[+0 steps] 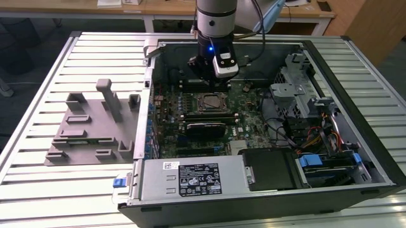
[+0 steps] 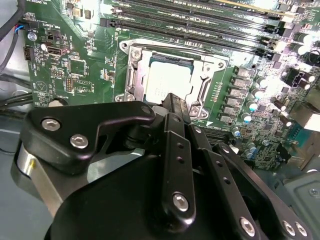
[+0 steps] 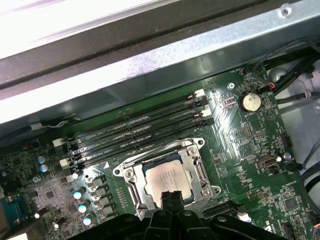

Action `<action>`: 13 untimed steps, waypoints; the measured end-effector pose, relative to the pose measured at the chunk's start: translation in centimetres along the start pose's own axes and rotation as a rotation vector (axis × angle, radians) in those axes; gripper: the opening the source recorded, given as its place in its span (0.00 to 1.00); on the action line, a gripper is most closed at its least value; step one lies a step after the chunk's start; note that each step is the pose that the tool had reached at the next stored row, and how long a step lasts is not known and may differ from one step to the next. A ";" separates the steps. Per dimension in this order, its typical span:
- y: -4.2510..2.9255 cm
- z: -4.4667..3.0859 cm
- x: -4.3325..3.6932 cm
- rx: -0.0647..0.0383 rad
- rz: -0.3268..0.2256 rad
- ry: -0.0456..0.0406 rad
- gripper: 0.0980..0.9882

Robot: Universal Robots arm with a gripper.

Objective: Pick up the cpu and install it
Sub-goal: 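Install the second cpu locking lever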

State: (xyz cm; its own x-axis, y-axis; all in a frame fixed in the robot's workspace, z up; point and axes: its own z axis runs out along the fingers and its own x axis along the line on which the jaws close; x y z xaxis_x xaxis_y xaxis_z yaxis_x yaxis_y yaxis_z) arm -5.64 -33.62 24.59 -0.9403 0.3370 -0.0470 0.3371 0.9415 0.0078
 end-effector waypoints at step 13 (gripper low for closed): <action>-1.15 0.01 -0.25 0.000 0.007 -0.0001 0.01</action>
State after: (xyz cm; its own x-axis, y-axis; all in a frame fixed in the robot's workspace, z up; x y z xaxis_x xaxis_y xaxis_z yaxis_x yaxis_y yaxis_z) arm -5.79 -34.78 24.59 -0.9379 0.3438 -0.0470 0.3438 0.9390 0.0078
